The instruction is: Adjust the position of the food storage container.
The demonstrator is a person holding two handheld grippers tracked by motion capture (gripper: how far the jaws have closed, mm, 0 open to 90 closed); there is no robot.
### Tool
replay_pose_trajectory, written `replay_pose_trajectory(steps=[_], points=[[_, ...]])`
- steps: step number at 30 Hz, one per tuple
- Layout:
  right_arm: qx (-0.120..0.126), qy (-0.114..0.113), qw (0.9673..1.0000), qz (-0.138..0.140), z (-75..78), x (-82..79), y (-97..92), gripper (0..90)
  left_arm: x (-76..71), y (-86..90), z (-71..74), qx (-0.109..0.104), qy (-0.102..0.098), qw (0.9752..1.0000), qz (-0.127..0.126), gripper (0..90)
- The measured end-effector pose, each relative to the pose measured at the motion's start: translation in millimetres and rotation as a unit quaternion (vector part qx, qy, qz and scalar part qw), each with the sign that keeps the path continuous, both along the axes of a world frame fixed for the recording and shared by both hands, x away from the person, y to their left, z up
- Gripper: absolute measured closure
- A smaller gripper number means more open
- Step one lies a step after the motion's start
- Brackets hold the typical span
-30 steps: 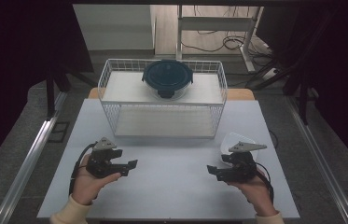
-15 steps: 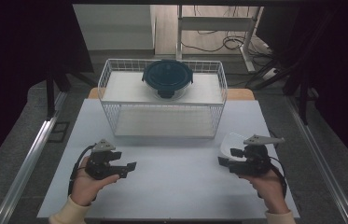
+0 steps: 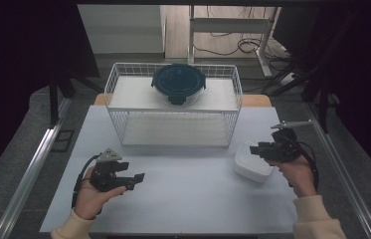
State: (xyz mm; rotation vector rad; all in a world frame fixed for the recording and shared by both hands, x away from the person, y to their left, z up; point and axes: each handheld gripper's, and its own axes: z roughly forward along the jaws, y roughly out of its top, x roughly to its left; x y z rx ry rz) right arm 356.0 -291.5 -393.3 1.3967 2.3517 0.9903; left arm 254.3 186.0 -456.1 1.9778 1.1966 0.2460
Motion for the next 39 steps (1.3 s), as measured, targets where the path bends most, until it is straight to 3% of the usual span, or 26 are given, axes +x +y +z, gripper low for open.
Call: replay_pose_trajectory(steps=[2,7,12,20,26,39], points=[[0.0,0.013,0.9999,-0.003,-2.3,11.8,-5.1,68.4,0.7,-0.3,-1.6,0.001,0.002,1.0,0.001,26.1],[-0.013,0.023,0.9996,-0.006,-5.4,27.0,-9.9,76.9,0.6,-1.3,-2.3,0.002,0.003,1.0,0.0,26.1],[-0.043,0.028,0.9987,0.001,-11.4,46.0,-10.7,89.2,0.6,-1.4,-2.8,0.003,0.003,1.0,0.0,26.1],[-0.078,0.033,0.9964,-0.004,-28.1,69.1,-11.3,89.5,2.3,1.6,-5.5,0.002,0.008,1.0,0.0,26.1],[-0.099,0.042,0.9942,0.007,-39.6,86.5,-4.8,89.5,4.1,4.5,-7.8,0.003,0.011,0.9999,0.005,26.2],[-0.12,0.041,0.9918,0.016,-45.6,90.3,-6.9,89.6,5.0,2.2,-11.2,0.007,0.016,0.9998,0.002,26.2]])
